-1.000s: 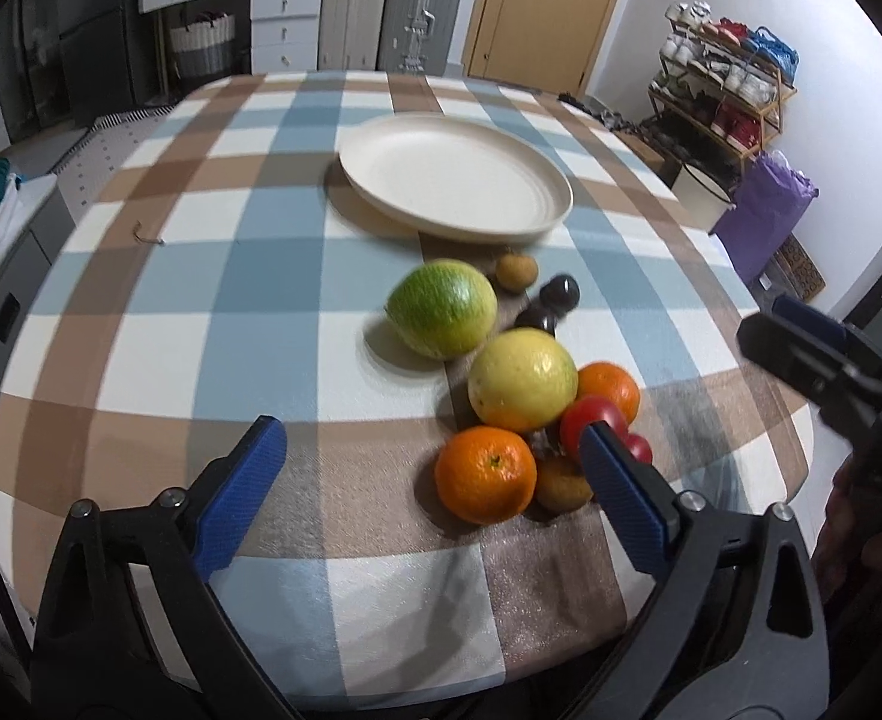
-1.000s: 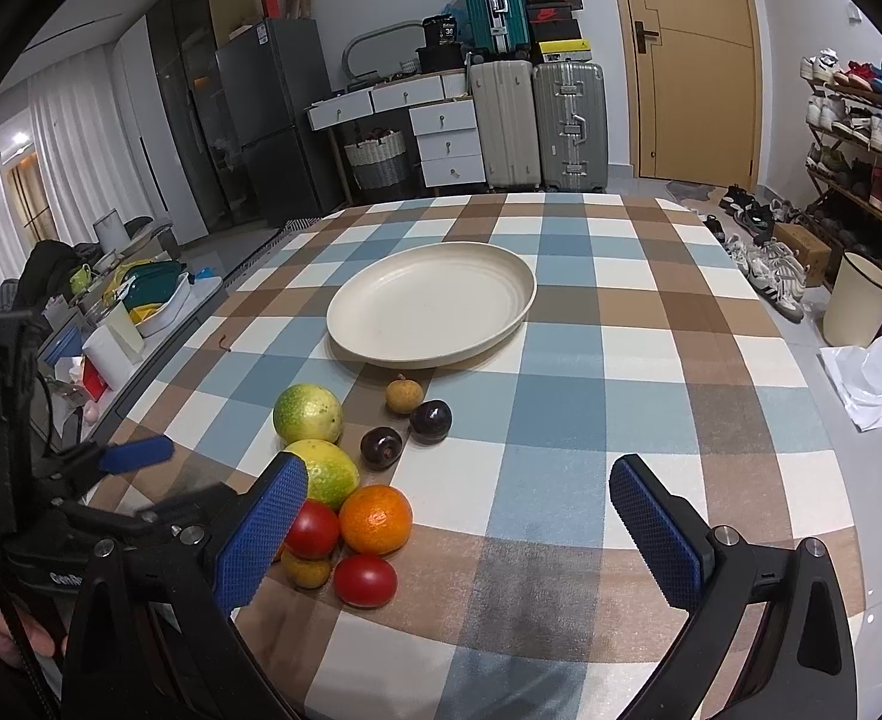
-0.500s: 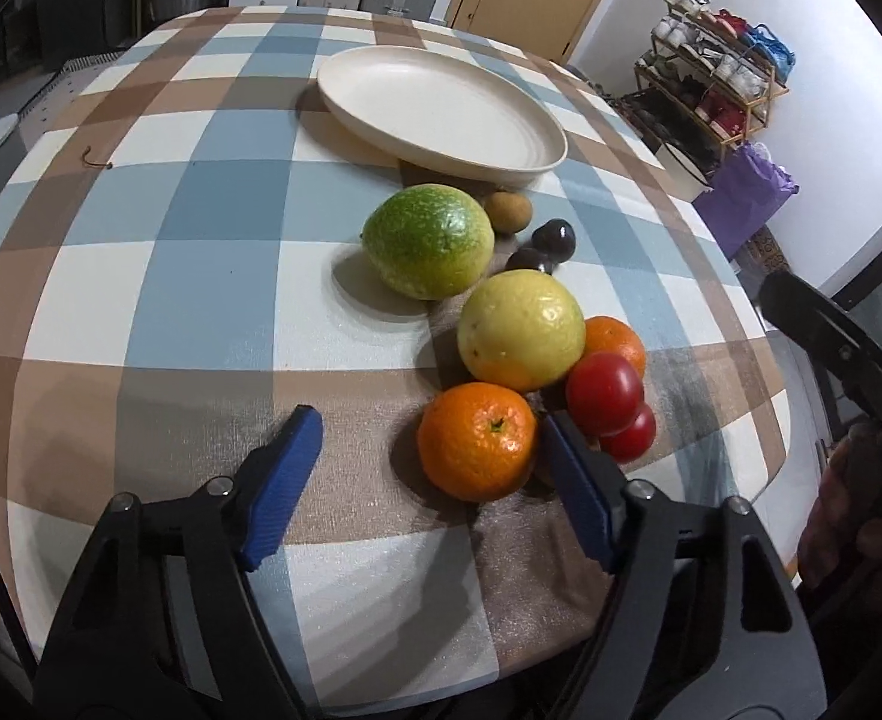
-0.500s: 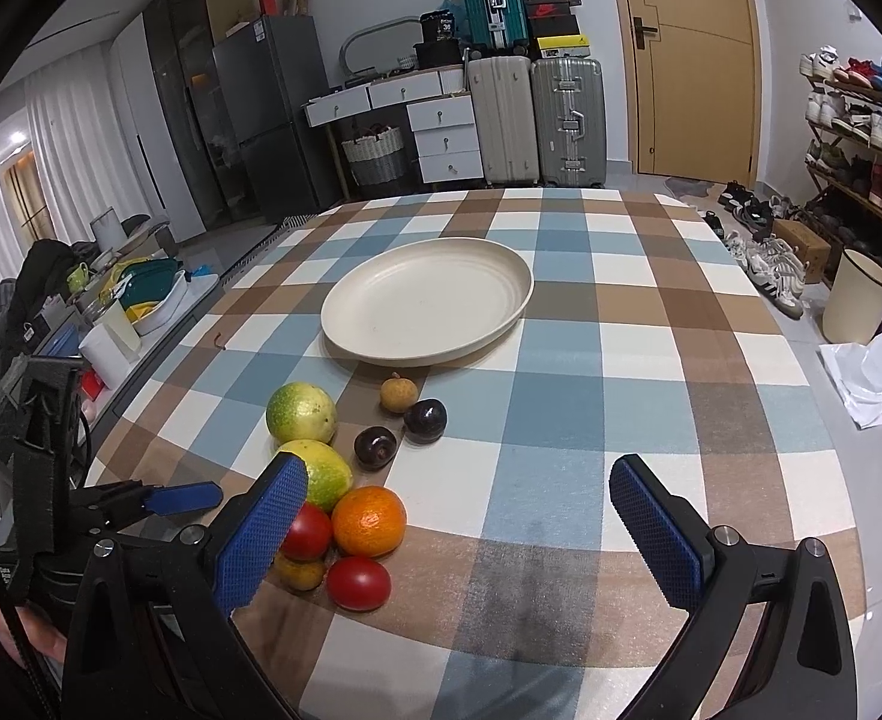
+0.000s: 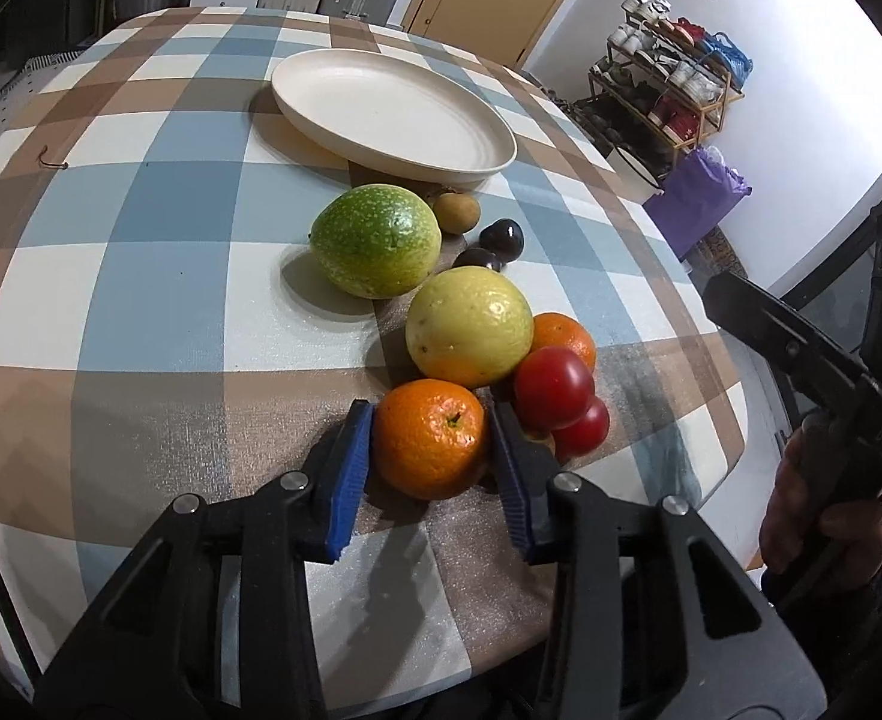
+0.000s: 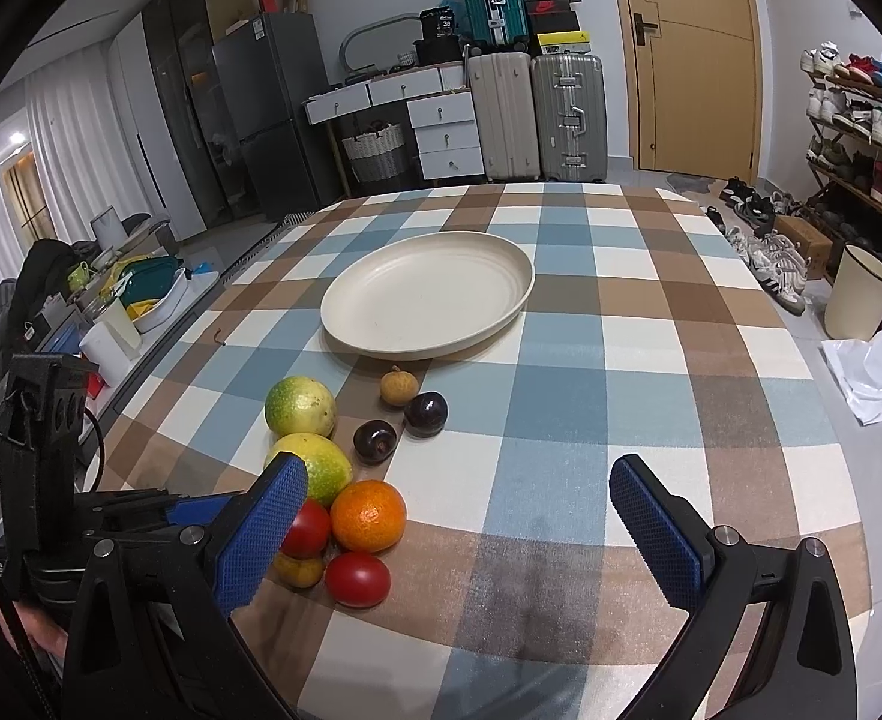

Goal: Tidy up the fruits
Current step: 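Lower the left gripper onto the mandarin orange and close it, then lift the mandarin with the left gripper while the right gripper grasps the green citrus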

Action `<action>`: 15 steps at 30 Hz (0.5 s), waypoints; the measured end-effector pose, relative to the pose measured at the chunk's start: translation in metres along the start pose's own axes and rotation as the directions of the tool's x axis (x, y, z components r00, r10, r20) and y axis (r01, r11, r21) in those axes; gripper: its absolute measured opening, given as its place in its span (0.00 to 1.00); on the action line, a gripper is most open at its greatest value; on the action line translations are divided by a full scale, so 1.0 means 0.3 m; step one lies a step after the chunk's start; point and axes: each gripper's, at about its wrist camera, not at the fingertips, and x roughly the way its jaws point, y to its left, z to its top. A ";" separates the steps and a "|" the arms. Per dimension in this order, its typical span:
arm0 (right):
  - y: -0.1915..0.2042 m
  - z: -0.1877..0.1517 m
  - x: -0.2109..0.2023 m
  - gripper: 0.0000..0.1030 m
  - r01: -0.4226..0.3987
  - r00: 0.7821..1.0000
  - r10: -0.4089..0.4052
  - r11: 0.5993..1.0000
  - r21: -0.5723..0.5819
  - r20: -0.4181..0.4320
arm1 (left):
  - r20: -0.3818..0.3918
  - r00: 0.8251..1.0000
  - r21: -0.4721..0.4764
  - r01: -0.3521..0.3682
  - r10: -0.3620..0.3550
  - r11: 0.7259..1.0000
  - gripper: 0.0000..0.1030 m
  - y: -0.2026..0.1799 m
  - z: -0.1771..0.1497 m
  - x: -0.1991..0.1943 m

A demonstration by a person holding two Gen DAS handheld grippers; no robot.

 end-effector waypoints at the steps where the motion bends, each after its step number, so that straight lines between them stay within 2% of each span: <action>1: -0.002 -0.002 0.001 1.00 -0.007 1.000 0.007 1.000 0.003 0.000 | 0.000 1.000 0.000 -0.001 0.001 1.000 0.35 0.002 -0.006 -0.004; 12: 0.020 0.006 0.022 1.00 -0.060 0.998 0.060 0.998 -0.007 -0.012 | 0.069 0.997 0.022 -0.044 0.043 0.999 0.35 0.028 0.006 -0.072; 15: 0.039 0.023 0.039 1.00 -0.095 0.995 0.094 0.995 -0.018 -0.017 | 0.084 0.996 0.014 -0.031 0.029 0.999 0.35 0.046 0.021 -0.095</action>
